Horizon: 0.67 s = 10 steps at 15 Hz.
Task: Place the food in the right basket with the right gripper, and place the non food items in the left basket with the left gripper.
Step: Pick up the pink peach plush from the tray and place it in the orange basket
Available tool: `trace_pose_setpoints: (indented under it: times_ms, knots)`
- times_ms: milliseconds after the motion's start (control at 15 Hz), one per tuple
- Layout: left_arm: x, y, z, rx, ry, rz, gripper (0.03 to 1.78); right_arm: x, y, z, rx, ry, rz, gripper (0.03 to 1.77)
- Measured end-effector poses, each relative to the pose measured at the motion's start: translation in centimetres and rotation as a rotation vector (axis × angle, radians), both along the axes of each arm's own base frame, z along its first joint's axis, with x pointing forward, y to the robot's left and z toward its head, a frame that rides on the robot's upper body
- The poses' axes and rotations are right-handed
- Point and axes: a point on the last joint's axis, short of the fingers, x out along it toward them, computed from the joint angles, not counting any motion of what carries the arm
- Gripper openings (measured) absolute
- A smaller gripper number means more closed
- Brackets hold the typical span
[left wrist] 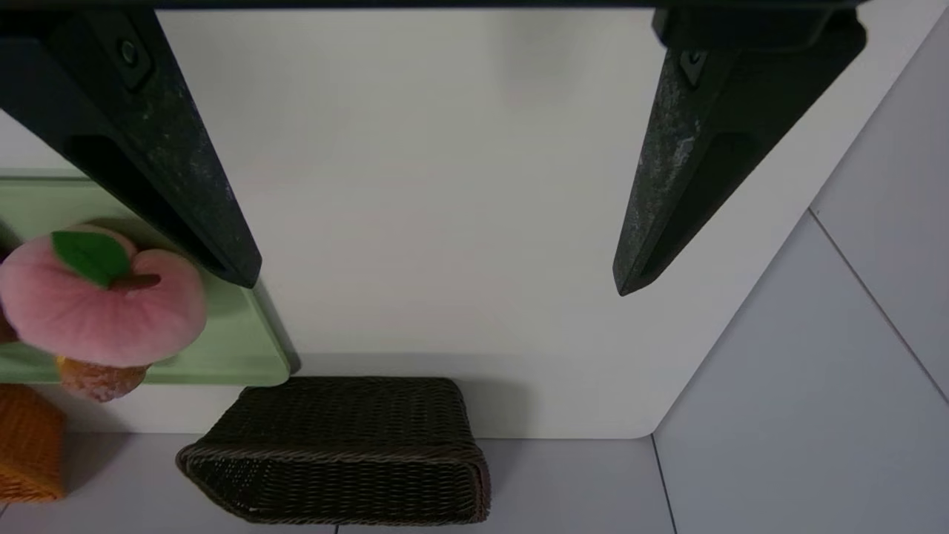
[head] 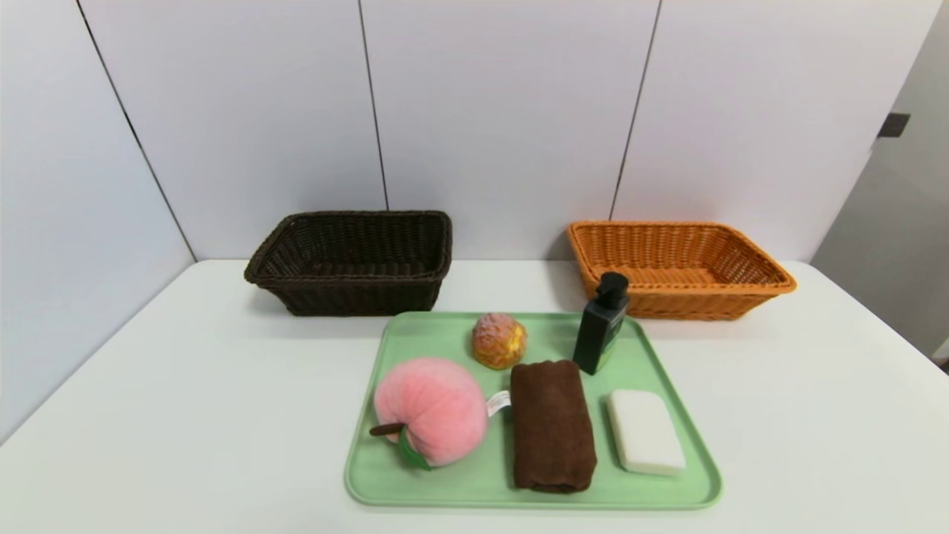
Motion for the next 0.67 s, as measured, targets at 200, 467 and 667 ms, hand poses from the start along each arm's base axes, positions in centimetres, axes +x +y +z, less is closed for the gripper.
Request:
trace_pose_setpoints:
  times_ms: [200,467,667]
  knots:
    - [1.0,0.0,8.3,-0.109,0.034,0.002,1.69,1.2,0.1,8.7,0.111,0.106,0.072,1.71]
    - [5.0,0.0,14.9,-0.193,0.214,0.021,1.69,7.4,0.6,18.4,0.211,0.279,0.16,1.71]
    - [8.9,-0.2,15.9,-0.144,0.34,-0.03,1.69,12.9,1.6,20.3,0.215,0.461,0.173,1.71]
